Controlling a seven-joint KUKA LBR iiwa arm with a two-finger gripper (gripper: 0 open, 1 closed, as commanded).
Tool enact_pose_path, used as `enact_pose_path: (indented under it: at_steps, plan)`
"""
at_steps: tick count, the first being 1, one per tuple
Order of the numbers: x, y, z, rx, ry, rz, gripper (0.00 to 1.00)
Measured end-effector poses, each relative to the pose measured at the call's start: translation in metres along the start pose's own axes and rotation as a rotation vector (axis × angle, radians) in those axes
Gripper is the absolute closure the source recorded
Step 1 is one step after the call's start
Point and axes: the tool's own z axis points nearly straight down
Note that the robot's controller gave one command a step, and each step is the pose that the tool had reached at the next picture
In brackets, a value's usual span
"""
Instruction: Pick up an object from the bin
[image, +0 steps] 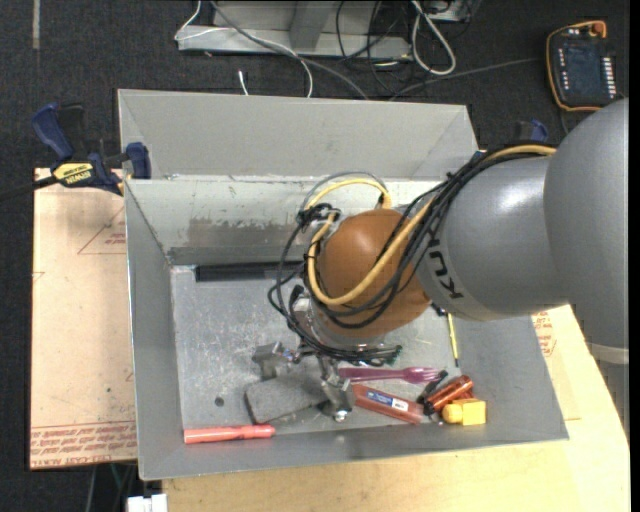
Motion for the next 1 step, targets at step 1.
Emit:
enact_pose_path:
  at_steps: [1]
  plan:
    - [-0.0102,0.0160,-0.0009,-0.007,0.011,0.494,1.00]
